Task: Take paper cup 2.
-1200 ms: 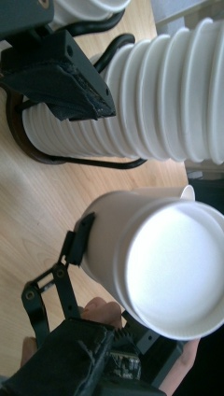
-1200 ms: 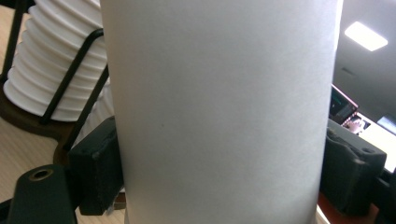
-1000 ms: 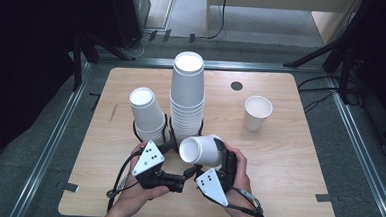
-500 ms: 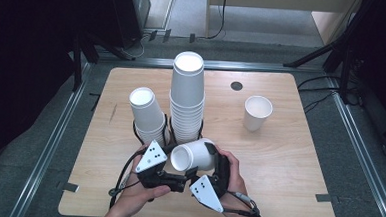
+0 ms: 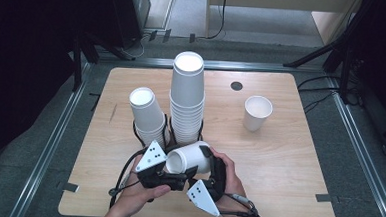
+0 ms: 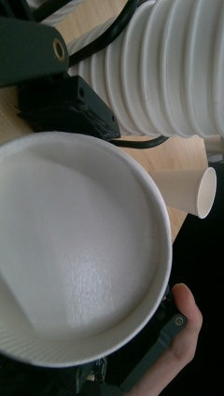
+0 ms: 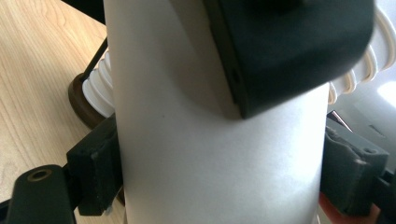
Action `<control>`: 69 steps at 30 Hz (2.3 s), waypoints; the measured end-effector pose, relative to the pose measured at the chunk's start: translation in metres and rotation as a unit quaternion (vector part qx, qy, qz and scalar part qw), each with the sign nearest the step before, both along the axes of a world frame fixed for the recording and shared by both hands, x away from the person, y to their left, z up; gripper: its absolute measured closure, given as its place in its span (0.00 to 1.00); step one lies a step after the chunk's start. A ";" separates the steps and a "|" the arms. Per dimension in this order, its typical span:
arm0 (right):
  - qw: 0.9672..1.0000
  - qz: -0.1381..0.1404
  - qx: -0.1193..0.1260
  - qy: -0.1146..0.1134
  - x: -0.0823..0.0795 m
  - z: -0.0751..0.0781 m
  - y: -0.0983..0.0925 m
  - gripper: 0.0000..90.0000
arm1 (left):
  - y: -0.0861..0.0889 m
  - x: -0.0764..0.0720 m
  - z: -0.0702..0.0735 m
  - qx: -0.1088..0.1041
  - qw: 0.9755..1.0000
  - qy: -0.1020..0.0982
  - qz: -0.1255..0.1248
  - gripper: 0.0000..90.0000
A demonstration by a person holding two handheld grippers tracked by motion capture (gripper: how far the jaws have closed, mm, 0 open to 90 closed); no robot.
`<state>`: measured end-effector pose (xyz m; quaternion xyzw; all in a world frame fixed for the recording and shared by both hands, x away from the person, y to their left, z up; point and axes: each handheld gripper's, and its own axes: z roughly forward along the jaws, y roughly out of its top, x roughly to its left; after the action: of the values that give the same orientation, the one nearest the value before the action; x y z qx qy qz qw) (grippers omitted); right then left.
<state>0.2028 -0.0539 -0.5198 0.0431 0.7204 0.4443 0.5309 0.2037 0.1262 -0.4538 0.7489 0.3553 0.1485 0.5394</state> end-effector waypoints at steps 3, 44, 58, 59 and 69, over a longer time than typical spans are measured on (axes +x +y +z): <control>1.000 -0.001 -0.002 0.000 0.000 0.000 0.000 0.16 | 0.000 0.000 0.000 0.002 1.000 0.002 0.000 0.18; 0.997 0.016 0.048 0.056 -0.013 0.016 -0.021 0.00 | 0.008 -0.002 0.002 -0.022 0.999 -0.027 0.002 0.25; 0.984 -0.023 0.138 0.112 -0.016 0.026 -0.050 0.00 | 0.011 -0.005 0.001 -0.067 0.994 -0.074 0.031 0.25; 0.981 -0.036 0.152 0.117 -0.016 0.027 -0.052 0.00 | 0.010 -0.005 0.001 -0.069 0.994 -0.076 0.032 0.25; 0.938 -0.070 0.284 0.186 -0.016 0.031 -0.064 0.01 | 0.010 -0.004 -0.005 -0.092 0.992 -0.081 0.034 0.25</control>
<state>0.1871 -0.1176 -0.4886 0.3245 0.6455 0.5757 0.3830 0.1992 0.1357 -0.4593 0.6690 0.3477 0.1930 0.6279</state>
